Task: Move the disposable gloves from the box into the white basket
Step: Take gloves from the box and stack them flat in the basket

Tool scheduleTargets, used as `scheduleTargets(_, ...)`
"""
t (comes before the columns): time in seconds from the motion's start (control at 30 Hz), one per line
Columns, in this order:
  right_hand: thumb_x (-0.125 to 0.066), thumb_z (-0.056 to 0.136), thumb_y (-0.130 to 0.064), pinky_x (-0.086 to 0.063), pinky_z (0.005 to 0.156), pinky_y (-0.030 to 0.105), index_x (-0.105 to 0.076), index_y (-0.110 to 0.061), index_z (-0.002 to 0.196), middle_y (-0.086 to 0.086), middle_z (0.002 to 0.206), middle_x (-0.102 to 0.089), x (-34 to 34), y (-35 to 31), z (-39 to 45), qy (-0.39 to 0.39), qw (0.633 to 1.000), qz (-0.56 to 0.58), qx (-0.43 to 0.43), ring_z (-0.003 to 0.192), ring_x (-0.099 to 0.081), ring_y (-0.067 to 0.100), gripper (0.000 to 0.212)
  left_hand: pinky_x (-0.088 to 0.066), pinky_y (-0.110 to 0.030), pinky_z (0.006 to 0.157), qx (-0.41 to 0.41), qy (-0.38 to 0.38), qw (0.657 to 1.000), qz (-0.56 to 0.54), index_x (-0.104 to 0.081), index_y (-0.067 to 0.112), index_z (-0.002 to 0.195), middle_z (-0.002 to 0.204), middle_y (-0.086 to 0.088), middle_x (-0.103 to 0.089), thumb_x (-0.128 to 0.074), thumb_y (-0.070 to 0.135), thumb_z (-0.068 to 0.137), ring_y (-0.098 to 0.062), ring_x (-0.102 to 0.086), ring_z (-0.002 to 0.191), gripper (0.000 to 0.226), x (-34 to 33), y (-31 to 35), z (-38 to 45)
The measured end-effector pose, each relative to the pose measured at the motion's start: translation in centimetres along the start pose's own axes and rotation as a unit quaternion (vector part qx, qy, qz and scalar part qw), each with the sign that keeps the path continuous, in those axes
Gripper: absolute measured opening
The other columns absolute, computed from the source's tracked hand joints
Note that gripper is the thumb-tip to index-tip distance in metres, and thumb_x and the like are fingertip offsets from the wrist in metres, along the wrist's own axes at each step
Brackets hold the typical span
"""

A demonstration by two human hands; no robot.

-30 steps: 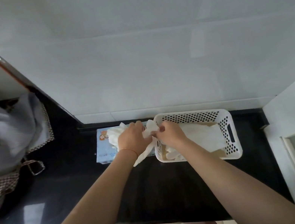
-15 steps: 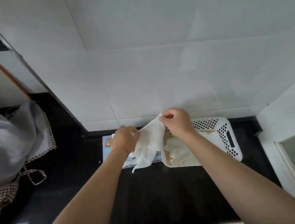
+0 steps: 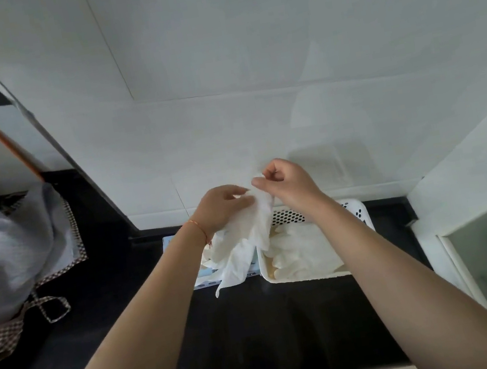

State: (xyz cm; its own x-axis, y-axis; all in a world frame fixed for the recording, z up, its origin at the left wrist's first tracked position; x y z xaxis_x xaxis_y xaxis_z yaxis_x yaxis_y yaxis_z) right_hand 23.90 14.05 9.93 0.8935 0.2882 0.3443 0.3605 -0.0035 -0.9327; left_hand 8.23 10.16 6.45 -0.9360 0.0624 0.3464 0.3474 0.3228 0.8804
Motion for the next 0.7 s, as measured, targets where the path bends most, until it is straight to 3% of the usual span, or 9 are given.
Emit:
scheduleTargets(0.1, -0.077, 0.082, -0.018, -0.046, 0.060, 0.020, -0.059, -0.009, 0.090, 0.006, 0.067, -0.061, 1.2, 1.2, -0.3, -0.027, 0.999, -0.010, -0.035, 0.054, -0.056, 0.009, 0.022, -0.046, -0.023, 0.064, 0.028, 0.098, 0.995, -0.019, -0.072, 0.016, 0.088, 0.077, 0.005, -0.065, -0.064, 0.024, 0.090, -0.012, -0.058, 0.070, 0.012, 0.4, -1.0, 0.4)
scheduleTargets(0.2, -0.080, 0.079, -0.026, -0.050, 0.071, 0.029, -0.062, -0.017, 0.105, 0.007, 0.069, -0.068, 1.3, 3.2, -1.2, -0.123, 0.984, -0.081, -0.097, 0.062, -0.063, 0.009, 0.033, -0.045, -0.020, 0.052, 0.049, 0.129, 0.987, -0.081, -0.069, 0.010, 0.089, 0.074, -0.001, -0.063, -0.062, 0.021, 0.089, -0.014, -0.057, 0.057, 0.013, -0.1, -1.2, 0.3)
scheduleTargets(0.33, -0.080, 0.079, -0.029, -0.047, 0.066, 0.023, -0.058, -0.023, 0.121, 0.005, 0.078, -0.064, 1.5, 4.5, -1.9, -0.132, 0.979, -0.095, -0.126, 0.064, -0.063, 0.010, 0.048, -0.040, -0.021, 0.043, 0.045, 0.074, 0.990, -0.110, -0.067, 0.011, 0.086, 0.070, -0.002, -0.060, -0.063, 0.022, 0.091, -0.015, -0.052, 0.048, 0.013, -1.7, -0.4, -0.3)
scheduleTargets(0.43, -0.078, 0.079, -0.028, -0.047, 0.073, 0.025, -0.049, -0.034, 0.130, 0.002, 0.100, -0.059, 2.0, 4.7, -2.2, -0.106, 0.984, -0.073, -0.124, 0.086, -0.062, 0.014, 0.059, -0.037, -0.031, 0.056, 0.035, -0.030, 0.977, -0.208, -0.067, 0.014, 0.080, 0.075, -0.009, -0.060, -0.065, 0.023, 0.085, -0.025, -0.053, 0.064, 0.010, -3.0, 0.4, -0.8)
scheduleTargets(0.5, -0.075, 0.081, -0.022, -0.049, 0.077, 0.025, -0.053, -0.028, 0.128, -0.003, 0.113, -0.060, 2.0, 4.5, -2.5, -0.119, 0.984, -0.065, -0.120, 0.101, -0.061, 0.015, 0.052, -0.040, -0.027, 0.056, 0.027, -0.072, 0.969, -0.236, -0.064, 0.013, 0.078, 0.074, -0.007, -0.061, -0.061, 0.017, 0.085, -0.024, -0.055, 0.063, 0.009, -3.4, 1.3, -1.1)
scheduleTargets(0.57, -0.072, 0.084, -0.015, -0.049, 0.076, 0.025, -0.062, -0.017, 0.116, -0.006, 0.111, -0.065, 2.2, 4.2, -2.7, -0.127, 0.983, -0.056, -0.119, 0.100, -0.063, 0.015, 0.033, -0.039, -0.022, 0.049, 0.027, -0.065, 0.968, -0.240, -0.061, 0.012, 0.078, 0.068, -0.004, -0.060, -0.056, 0.009, 0.091, -0.019, -0.054, 0.056, 0.015, -3.5, 2.0, -1.3)
scheduleTargets(0.7, -0.070, 0.086, -0.016, -0.044, 0.064, 0.025, -0.062, -0.011, 0.091, -0.001, 0.084, -0.062, 3.9, 4.6, -2.7, -0.067, 0.987, -0.068, -0.133, 0.079, -0.058, 0.014, 0.011, -0.038, -0.018, 0.045, 0.040, 0.070, 0.980, -0.184, -0.061, 0.012, 0.077, 0.063, 0.001, -0.055, -0.057, 0.009, 0.091, -0.014, -0.048, 0.054, 0.015, -2.1, 0.9, -0.9)
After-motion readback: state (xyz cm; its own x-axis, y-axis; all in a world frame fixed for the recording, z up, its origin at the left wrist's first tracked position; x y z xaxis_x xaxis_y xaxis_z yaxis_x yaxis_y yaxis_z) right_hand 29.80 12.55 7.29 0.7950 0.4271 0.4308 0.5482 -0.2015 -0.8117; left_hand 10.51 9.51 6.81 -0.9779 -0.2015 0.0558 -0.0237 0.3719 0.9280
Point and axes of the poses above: each hand's wrist, its own z-axis towards the middle knuckle, its own x-axis out of the back of the hand, y = z × x, the point moved 6 cm from there along z, towards the middle knuckle
